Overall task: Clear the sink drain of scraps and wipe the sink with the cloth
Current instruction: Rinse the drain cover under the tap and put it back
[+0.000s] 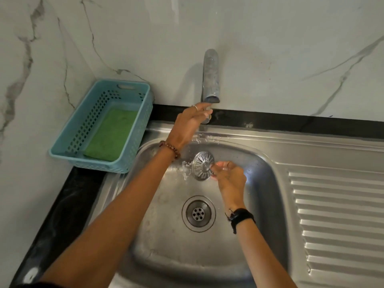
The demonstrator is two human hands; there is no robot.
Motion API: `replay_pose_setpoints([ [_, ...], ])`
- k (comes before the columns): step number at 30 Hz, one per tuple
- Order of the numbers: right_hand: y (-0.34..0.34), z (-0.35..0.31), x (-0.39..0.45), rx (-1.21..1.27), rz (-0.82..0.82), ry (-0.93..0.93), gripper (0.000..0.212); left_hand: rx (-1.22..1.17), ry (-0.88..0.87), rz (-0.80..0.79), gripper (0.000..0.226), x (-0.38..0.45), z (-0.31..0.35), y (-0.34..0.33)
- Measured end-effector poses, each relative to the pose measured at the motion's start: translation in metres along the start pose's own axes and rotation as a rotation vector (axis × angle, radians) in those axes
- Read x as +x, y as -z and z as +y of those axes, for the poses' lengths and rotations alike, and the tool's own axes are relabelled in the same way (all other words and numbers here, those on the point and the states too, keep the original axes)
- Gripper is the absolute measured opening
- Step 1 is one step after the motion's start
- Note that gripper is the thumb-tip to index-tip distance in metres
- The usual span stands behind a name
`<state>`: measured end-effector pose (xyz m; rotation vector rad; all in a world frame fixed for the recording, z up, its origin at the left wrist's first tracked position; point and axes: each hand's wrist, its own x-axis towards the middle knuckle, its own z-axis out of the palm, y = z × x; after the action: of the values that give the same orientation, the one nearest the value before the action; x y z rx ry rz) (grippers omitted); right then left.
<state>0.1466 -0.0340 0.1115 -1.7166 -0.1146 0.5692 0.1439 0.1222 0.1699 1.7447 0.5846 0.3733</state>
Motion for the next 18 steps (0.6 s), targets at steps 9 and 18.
replay_pose_setpoints([
  [9,-0.002,0.041,-0.012,-0.936,-0.146,0.492,0.004,0.641,0.166,-0.105,0.051,-0.103,-0.131,-0.008],
  [18,-0.004,0.125,-0.014,-0.724,0.027,-0.169,0.012,1.089,0.17,-0.41,0.068,-0.168,-0.206,-0.038],
])
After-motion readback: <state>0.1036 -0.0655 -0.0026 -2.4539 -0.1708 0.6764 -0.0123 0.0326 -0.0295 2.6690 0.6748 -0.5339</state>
